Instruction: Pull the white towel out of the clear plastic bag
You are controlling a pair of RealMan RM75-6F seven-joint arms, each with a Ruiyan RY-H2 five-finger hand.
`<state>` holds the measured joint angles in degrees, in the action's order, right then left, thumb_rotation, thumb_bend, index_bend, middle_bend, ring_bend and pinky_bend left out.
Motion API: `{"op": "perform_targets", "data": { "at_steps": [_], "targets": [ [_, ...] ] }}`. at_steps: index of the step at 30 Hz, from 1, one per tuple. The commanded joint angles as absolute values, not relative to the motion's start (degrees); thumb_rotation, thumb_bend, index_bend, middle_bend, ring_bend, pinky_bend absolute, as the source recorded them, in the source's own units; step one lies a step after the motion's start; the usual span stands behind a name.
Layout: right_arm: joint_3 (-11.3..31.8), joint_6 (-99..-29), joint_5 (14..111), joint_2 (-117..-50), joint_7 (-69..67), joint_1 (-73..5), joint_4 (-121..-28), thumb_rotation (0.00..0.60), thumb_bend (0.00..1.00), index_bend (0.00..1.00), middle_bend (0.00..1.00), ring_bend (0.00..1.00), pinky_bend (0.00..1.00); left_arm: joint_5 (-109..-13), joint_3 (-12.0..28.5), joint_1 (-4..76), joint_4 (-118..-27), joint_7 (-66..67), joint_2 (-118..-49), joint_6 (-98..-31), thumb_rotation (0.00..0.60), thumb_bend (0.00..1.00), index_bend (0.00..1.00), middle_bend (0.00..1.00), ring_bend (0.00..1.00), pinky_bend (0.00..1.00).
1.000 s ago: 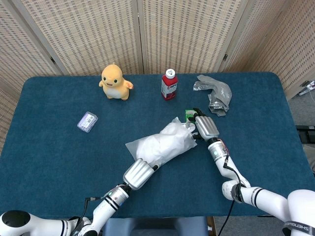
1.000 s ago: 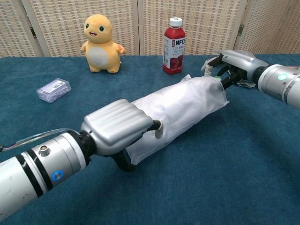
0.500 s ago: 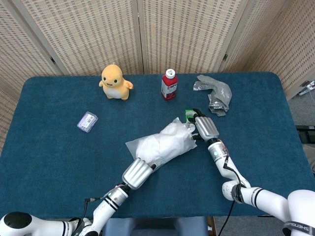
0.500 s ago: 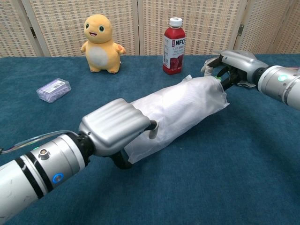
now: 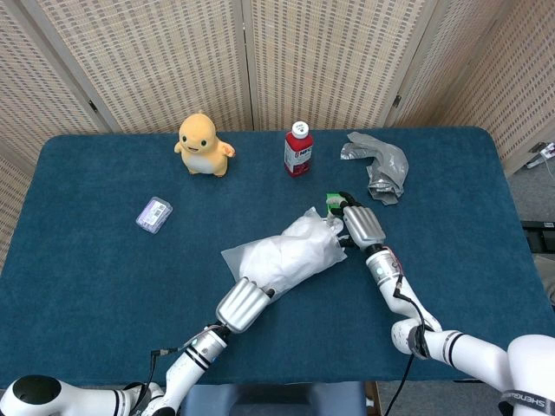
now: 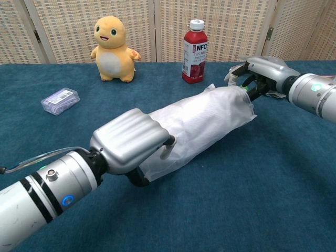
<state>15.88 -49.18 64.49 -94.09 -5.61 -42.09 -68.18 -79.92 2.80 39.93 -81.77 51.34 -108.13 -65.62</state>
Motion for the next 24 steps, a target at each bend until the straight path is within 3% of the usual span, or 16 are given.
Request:
{"op": "perform_targets", "data": {
  "at_steps": [1, 24],
  "targets": [
    [15.83, -49.20, 64.56, -94.12, -5.63, -42.08, -68.23, 0.600, 0.66, 0.78, 0.21, 0.04, 0.21, -80.33, 2.85, 39.86, -81.31, 51.12, -108.39, -65.82, 0.600, 0.00, 0.49, 0.90, 0.77, 0.81],
    [15.76, -49.22, 65.09, -94.10, -6.62, -41.88, -68.37, 0.600, 0.66, 0.78, 0.22, 0.04, 0.21, -80.97, 3.12, 39.86, -79.90, 50.64, -108.76, -64.01, 0.600, 0.00, 0.54, 0.93, 0.78, 0.81]
  ]
}}
